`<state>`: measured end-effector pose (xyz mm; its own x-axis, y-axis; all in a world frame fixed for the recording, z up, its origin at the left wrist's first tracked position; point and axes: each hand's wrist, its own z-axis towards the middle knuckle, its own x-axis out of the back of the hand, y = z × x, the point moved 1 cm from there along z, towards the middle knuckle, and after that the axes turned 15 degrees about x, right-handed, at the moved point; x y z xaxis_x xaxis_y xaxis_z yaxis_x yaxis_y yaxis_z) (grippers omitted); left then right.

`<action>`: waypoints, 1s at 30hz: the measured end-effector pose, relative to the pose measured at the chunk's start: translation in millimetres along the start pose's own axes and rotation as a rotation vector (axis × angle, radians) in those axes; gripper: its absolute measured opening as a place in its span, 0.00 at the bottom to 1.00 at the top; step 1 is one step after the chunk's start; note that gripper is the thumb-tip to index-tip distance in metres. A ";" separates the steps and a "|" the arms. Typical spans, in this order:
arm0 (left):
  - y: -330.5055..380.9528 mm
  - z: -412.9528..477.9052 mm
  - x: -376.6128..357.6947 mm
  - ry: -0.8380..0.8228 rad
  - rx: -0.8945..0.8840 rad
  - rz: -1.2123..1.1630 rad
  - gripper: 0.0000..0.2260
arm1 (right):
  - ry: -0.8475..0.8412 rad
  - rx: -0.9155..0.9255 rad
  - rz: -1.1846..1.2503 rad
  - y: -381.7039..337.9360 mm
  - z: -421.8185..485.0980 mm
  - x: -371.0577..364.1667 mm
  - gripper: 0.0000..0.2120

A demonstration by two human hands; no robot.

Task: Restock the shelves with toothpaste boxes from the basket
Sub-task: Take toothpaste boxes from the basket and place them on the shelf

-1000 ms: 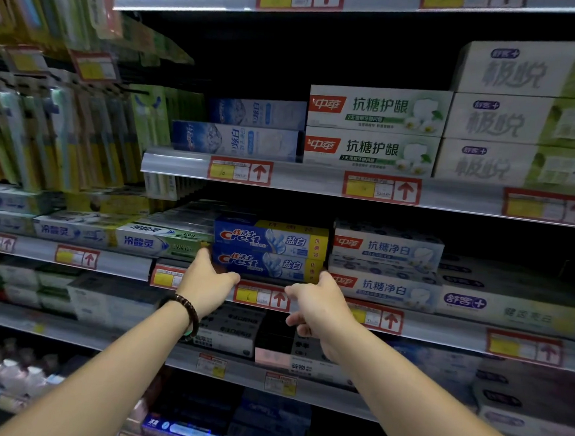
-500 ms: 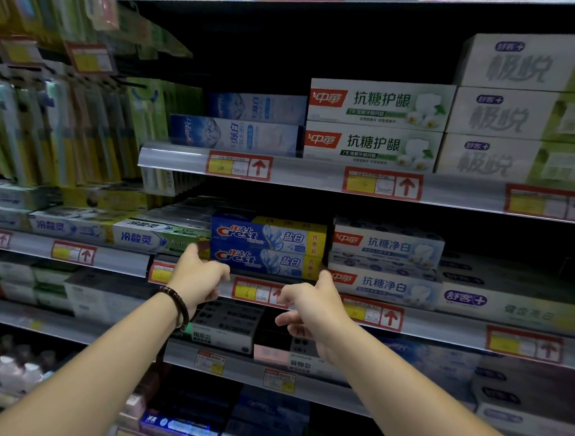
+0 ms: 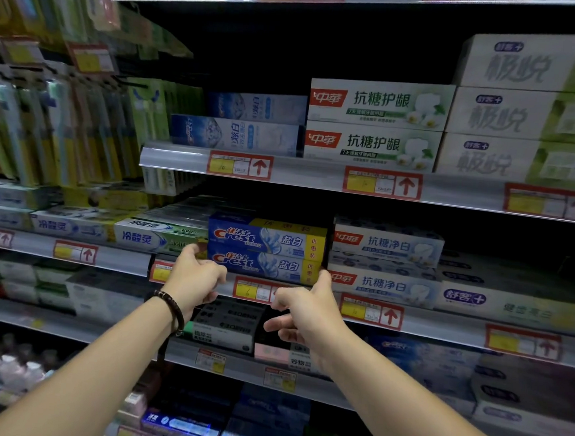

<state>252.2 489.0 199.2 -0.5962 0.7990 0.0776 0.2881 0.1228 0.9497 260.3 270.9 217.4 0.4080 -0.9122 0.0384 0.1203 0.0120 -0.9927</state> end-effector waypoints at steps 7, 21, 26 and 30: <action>-2.4 -1.3 -1.7 0.005 -0.012 0.005 0.36 | -0.014 0.012 0.053 -5.5 -9.2 -2.4 0.54; 6.9 0.2 10.7 0.140 -0.134 0.215 0.37 | 0.090 0.109 -0.265 -21.1 -7.3 18.9 0.39; 19.6 -2.0 9.3 0.138 -0.191 0.312 0.37 | 0.123 0.088 -0.290 -33.4 8.9 34.5 0.19; 17.0 1.4 7.4 0.151 -0.182 0.375 0.31 | 0.071 0.082 -0.270 -28.8 12.7 32.1 0.15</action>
<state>253.7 497.8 215.4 -0.5822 0.6723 0.4572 0.3769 -0.2751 0.8845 281.4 246.5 248.7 0.2874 -0.9131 0.2893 0.2897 -0.2050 -0.9349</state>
